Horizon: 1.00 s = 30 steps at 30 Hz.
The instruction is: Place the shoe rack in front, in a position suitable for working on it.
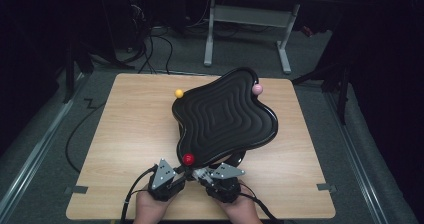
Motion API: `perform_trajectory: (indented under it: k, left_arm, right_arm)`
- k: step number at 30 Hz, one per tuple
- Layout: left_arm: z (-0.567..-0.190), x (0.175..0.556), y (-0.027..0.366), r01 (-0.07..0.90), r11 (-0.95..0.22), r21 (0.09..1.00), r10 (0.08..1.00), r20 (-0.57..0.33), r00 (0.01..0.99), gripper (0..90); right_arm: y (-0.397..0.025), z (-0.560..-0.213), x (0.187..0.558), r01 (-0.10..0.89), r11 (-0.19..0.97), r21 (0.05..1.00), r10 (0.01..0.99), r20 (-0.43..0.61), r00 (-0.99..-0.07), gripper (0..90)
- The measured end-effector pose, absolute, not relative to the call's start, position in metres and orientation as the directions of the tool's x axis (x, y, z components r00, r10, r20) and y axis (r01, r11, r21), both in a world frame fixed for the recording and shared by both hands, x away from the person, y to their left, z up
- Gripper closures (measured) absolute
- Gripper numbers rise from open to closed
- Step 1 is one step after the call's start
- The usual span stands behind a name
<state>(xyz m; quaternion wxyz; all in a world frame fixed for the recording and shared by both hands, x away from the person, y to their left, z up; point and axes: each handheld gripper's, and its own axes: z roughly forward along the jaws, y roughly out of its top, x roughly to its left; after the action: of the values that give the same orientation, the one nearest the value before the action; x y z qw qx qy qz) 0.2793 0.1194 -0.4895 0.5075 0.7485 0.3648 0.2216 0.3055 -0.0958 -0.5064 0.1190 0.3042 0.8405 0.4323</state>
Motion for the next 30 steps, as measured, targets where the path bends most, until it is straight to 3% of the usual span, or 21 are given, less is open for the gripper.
perform_trajectory:
  k: [8,30]
  left_arm:
    - [-0.489,0.278,0.120,0.304,-0.248,0.920,0.770,-0.003,0.638,74.6]
    - [-0.488,0.278,0.167,0.319,-0.248,0.915,0.808,0.013,0.589,74.7]
  right_arm:
    - [-0.092,-0.507,0.306,0.390,0.468,0.793,0.611,0.029,-0.791,75.7]
    - [-0.184,-0.496,0.363,0.493,0.347,0.798,0.817,0.001,-0.576,76.1]
